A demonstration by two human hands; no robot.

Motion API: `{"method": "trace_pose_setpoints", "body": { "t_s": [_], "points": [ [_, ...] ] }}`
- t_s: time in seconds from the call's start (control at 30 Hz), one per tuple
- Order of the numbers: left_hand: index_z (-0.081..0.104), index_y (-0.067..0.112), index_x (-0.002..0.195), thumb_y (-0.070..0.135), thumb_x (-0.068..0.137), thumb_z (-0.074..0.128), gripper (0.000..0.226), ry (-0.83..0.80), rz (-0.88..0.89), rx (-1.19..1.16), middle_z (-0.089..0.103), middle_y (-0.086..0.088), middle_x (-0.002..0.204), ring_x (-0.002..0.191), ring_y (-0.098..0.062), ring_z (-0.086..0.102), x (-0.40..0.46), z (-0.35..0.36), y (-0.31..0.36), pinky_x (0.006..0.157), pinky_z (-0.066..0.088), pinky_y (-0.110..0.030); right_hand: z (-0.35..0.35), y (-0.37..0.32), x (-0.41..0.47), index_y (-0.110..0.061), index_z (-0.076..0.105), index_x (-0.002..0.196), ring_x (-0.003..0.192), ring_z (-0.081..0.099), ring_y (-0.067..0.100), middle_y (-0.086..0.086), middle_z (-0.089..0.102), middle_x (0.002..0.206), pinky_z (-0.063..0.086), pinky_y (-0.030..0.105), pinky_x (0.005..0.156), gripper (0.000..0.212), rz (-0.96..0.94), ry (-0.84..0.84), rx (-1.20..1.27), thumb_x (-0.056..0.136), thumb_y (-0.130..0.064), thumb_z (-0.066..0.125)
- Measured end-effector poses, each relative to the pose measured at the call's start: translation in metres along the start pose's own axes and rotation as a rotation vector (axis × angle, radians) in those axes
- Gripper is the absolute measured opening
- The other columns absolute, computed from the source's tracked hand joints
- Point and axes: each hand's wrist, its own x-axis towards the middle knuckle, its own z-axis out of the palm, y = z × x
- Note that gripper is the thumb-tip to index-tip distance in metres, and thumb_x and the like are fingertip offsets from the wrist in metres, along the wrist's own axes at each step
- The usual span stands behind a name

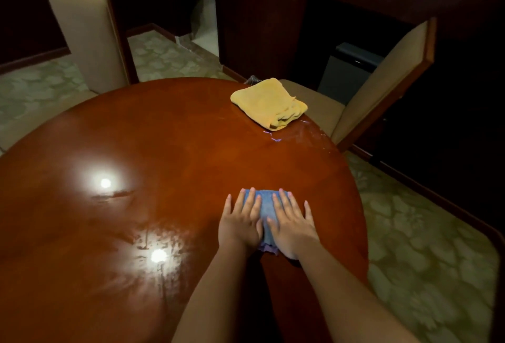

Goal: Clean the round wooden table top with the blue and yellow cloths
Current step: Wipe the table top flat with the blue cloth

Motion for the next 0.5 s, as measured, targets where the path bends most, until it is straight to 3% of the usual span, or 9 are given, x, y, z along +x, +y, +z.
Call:
{"method": "trace_pose_setpoints", "body": {
  "t_s": [0.13,0.27,0.4,0.5],
  "points": [
    [-0.012,0.017,0.15,0.038,0.101,0.011,0.058,0.0,0.102,0.046,-0.018,-0.003,0.158,0.145,-0.021,-0.016,0.037,-0.01,0.043,0.117,-0.006,-0.046,-0.002,0.049,-0.002,-0.022,-0.012,0.151,0.143,-0.021,0.011,-0.006,-0.021,0.157,-0.011,0.044,0.116,0.06,0.117,0.058,0.073,0.101,-0.048,0.007],
    [-0.013,0.017,0.15,0.039,0.101,0.009,0.058,-0.02,0.191,0.061,-0.02,-0.002,0.157,0.144,-0.021,-0.019,0.074,-0.02,0.088,0.117,-0.008,-0.047,-0.006,0.1,0.002,-0.021,-0.013,0.151,0.143,-0.022,0.012,-0.005,-0.023,0.157,-0.011,0.045,0.115,0.077,0.198,0.066,0.059,0.082,-0.055,-0.017],
    [-0.01,0.018,0.15,0.039,0.101,0.011,0.058,-0.022,0.209,0.066,-0.017,-0.001,0.157,0.145,-0.02,-0.017,0.11,-0.028,0.113,0.117,-0.007,-0.048,-0.012,0.137,0.025,-0.02,-0.013,0.151,0.143,-0.023,0.013,-0.004,-0.025,0.156,-0.011,0.046,0.116,0.062,0.246,0.065,0.083,0.1,-0.049,0.008],
    [-0.01,0.018,0.151,0.04,0.101,0.011,0.058,-0.013,0.197,0.071,-0.016,-0.002,0.158,0.145,-0.02,-0.016,0.137,-0.035,0.124,0.117,-0.007,-0.048,-0.017,0.156,0.048,-0.021,-0.011,0.151,0.144,-0.022,0.014,-0.003,-0.022,0.157,-0.01,0.046,0.116,0.071,0.237,0.098,0.086,0.089,-0.054,-0.011]
  ]
}}
